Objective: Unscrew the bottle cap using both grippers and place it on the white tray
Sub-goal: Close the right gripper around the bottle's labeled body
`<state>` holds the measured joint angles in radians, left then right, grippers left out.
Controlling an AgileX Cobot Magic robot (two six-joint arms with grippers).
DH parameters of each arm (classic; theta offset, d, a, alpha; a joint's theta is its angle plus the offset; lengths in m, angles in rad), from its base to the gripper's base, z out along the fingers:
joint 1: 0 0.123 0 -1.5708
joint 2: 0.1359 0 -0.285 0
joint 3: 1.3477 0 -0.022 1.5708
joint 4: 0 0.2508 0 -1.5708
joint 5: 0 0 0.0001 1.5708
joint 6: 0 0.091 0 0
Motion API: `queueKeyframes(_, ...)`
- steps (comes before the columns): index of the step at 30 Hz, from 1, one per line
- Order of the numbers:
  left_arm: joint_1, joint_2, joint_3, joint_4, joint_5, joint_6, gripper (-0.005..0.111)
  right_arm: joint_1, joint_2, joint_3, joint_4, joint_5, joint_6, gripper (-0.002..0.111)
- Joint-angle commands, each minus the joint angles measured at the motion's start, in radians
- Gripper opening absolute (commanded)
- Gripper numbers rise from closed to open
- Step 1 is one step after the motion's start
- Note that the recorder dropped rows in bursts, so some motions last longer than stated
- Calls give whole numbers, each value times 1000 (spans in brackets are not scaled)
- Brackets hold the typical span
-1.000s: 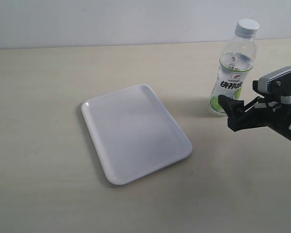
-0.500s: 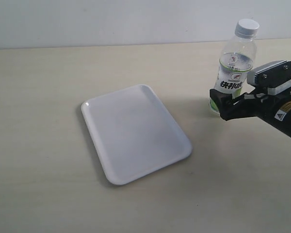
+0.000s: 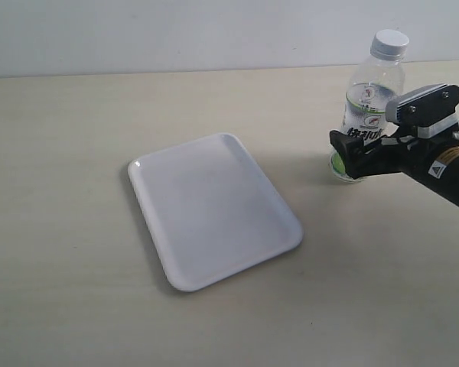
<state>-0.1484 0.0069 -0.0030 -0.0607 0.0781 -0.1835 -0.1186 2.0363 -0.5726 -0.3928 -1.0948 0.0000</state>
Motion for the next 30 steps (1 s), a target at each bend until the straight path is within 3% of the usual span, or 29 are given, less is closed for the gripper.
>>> queueKeyframes(1,-5,-7,3,-5,-6,-4,0,-3,31,-5,5,-42,0,98)
queueKeyframes(18,-5,-7,3,-5,-6,-4,0,-3,53,-5,47,-81,107,97)
queueKeyframes(24,-5,-7,3,-5,-6,-4,0,-3,53,-5,34,-81,107,85)
queueKeyframes(30,-5,-7,3,-5,-6,-4,0,-3,53,-5,5,-72,107,61)
